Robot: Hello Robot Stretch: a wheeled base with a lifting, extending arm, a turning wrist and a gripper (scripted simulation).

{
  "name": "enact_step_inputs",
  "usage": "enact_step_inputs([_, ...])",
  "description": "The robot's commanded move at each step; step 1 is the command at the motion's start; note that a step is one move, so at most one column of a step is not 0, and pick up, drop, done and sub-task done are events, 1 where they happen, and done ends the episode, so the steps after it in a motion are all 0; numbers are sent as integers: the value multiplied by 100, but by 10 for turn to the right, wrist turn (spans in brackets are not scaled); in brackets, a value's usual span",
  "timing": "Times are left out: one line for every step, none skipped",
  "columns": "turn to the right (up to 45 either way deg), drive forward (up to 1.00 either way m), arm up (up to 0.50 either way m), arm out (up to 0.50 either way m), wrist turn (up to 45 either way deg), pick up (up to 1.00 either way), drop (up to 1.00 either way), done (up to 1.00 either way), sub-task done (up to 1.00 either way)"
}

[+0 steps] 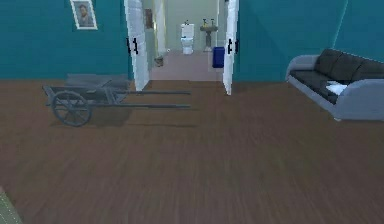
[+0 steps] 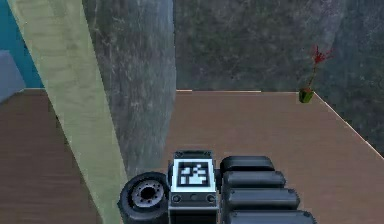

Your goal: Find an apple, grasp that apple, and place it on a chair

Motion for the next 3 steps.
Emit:
enact_step_inputs([0,45,0,0,0,0,0,0,0])
enact_step_inputs([0,30,0,0,0,0,0,0,0])
enact_step_inputs([-450,0,0,0,0,0,0,0,0])
